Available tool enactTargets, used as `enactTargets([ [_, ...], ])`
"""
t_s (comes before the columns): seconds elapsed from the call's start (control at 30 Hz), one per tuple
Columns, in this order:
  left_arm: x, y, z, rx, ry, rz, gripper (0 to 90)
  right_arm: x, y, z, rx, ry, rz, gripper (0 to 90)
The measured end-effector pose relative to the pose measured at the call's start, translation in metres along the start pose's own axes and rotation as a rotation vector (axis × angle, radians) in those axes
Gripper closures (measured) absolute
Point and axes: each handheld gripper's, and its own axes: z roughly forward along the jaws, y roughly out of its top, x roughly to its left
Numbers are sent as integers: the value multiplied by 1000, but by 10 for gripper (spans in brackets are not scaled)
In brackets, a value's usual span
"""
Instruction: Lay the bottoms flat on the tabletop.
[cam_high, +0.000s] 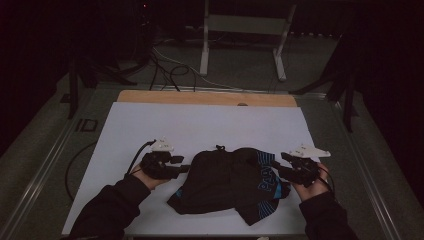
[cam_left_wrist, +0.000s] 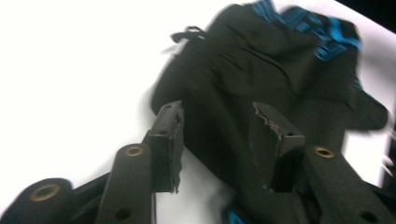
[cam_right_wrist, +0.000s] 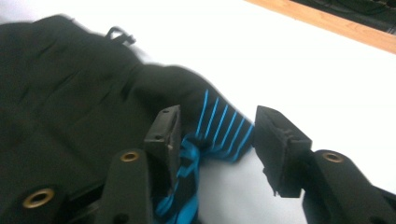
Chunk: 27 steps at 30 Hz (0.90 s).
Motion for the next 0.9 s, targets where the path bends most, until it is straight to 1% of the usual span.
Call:
enactTargets([
  [0.07,6,2,9,1,16,-41,566,-3,2,12,3,-4,6,499],
  [0.13,12,3,18,8,32,-80,567,-7,2,24,21,-12,22,493],
  [0.23,20,3,32,23,23,-147,566,-13,-1,38,49,-13,49,485],
  [0.27,22,3,35,28,16,-160,561,-15,-3,43,54,-18,63,481],
  [0.3,24,2,40,33,10,-182,560,-17,-5,45,61,-19,65,476],
  [0.37,29,2,48,46,12,-209,556,-20,-10,52,81,-29,79,471],
  [0.43,34,0,57,55,3,-251,556,-24,-15,58,103,-31,104,465],
  [0.53,38,-3,67,72,9,-279,557,-29,-21,67,128,-24,148,464],
  [0.57,39,-4,70,80,3,-287,559,-30,-22,70,136,-24,148,464],
  [0.63,40,-5,76,94,-2,-292,559,-32,-24,74,148,-15,164,464],
  [0.7,39,-7,83,122,-2,-282,560,-32,-24,78,156,-20,161,474],
  [0.73,36,-9,87,131,11,-269,560,-32,-24,79,161,-19,164,474],
  [0.8,33,-9,87,136,34,-240,578,-31,-24,81,168,-28,157,487],
  [0.87,29,-9,87,143,65,-197,596,-30,-24,84,175,-29,153,494],
  [0.9,27,-9,88,144,83,-179,615,-30,-24,84,179,-33,153,514],
])
